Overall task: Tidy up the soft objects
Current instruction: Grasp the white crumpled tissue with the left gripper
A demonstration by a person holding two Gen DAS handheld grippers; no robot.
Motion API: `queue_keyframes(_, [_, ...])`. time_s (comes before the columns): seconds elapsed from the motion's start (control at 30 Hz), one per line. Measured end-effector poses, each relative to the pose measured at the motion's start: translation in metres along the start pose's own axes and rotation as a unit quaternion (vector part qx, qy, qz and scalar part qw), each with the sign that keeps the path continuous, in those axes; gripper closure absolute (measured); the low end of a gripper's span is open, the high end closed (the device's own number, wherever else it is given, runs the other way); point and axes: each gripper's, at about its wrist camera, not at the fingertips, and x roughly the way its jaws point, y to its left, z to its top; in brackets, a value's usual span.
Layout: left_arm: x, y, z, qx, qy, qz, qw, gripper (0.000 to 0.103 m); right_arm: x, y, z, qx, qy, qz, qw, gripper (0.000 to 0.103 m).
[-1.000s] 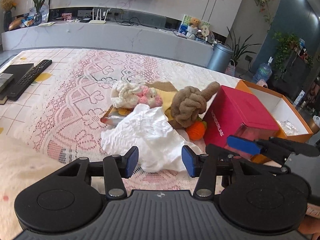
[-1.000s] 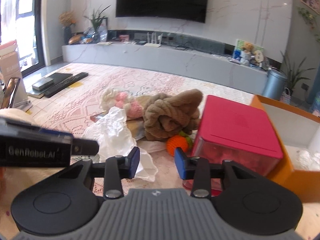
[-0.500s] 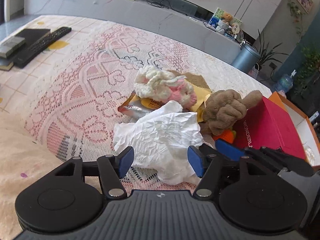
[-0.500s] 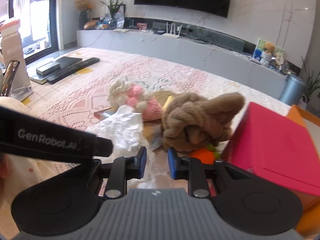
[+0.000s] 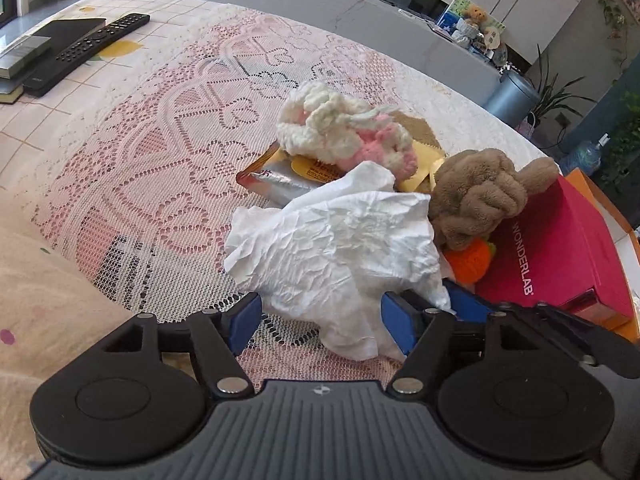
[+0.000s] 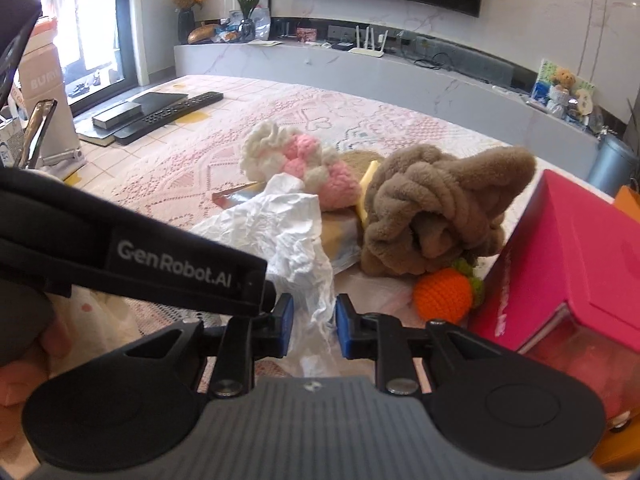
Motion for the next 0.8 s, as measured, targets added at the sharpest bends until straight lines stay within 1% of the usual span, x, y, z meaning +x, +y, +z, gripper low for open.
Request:
queue_keyframes(0.1, [0.001, 0.001, 0.001, -0.014, -0.007, -0.006, 0.9999, 0.02, -0.009, -0.007, 0.0, 0.016, -0.016, -0.018, 1.0, 0.081])
queue_keyframes(0.17, [0.003, -0.001, 0.001, -0.021, -0.012, -0.011, 0.9997, 0.016, -0.01, -0.011, -0.002, 0.021, -0.017, -0.026, 0.999, 0.081])
queue_keyframes(0.27, [0.011, -0.005, 0.001, -0.024, -0.003, -0.007, 0.9997, 0.016, -0.003, -0.015, -0.004, 0.027, -0.007, -0.016, 0.999, 0.081])
queue_keyframes(0.33, [0.015, -0.003, 0.002, -0.035, 0.002, -0.01, 0.9994, 0.016, 0.0, -0.014, -0.006, 0.023, -0.006, -0.01, 1.0, 0.084])
queue_keyframes(0.4, [0.018, -0.002, 0.003, -0.044, 0.001, -0.008, 0.999, 0.02, 0.003, -0.011, -0.008, 0.018, -0.001, -0.004, 1.0, 0.084])
queue_keyframes(0.47, [0.018, -0.006, 0.003, -0.033, -0.003, 0.005, 0.9994, 0.036, 0.005, -0.009, -0.01, 0.014, 0.004, -0.002, 1.0, 0.084])
queue_keyframes(0.5, [0.018, -0.009, 0.002, -0.024, -0.004, 0.01, 0.9996, 0.054, 0.005, -0.009, -0.01, 0.014, 0.005, -0.002, 1.0, 0.084])
queue_keyframes(0.57, [0.019, -0.011, 0.001, -0.015, -0.001, 0.006, 0.9999, 0.071, 0.005, -0.009, -0.01, 0.015, 0.003, -0.002, 1.0, 0.083])
queue_keyframes(0.6, [0.018, -0.011, 0.0, -0.013, -0.002, 0.003, 0.9999, 0.077, 0.004, -0.01, -0.01, 0.017, 0.003, -0.001, 1.0, 0.082])
queue_keyframes(0.7, [0.013, -0.012, -0.001, -0.009, -0.013, -0.004, 0.9999, 0.083, 0.002, -0.01, -0.01, 0.019, 0.002, -0.001, 1.0, 0.08])
queue_keyframes(0.8, [-0.001, -0.012, -0.005, -0.007, -0.035, -0.003, 0.9993, 0.085, -0.004, -0.01, -0.01, 0.02, -0.003, -0.002, 1.0, 0.079])
